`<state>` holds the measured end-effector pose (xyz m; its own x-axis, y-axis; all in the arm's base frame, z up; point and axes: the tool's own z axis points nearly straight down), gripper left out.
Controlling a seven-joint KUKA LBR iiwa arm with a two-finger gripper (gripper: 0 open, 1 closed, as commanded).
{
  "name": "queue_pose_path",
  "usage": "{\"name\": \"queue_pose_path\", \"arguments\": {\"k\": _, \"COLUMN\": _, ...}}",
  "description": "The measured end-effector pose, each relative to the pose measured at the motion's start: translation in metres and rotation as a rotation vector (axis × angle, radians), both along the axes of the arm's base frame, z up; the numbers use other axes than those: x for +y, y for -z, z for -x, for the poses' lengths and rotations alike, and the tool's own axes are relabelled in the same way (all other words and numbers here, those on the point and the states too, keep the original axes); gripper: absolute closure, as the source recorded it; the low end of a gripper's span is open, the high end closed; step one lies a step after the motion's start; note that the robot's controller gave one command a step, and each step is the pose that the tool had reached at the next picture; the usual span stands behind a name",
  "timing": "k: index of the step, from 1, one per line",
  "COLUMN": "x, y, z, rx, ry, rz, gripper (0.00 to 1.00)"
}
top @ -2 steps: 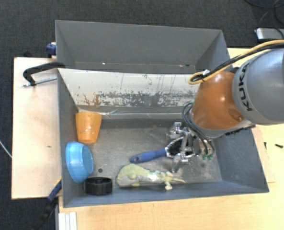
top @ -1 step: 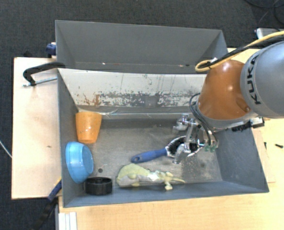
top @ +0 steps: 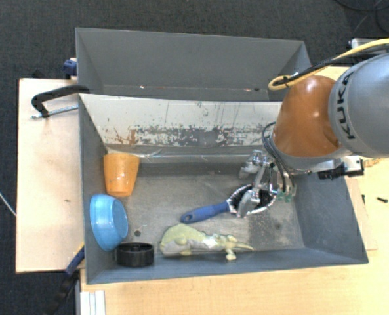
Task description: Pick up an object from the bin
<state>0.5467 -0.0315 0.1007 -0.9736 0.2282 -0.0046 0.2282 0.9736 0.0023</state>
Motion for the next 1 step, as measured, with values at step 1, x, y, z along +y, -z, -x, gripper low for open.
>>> {"name": "queue_pose_path", "arguments": {"k": 1, "x": -0.0078, "y": 0.0279, "z": -0.0048, "rx": 0.002, "ry": 0.131, "rz": -0.003, "gripper": 0.00}}
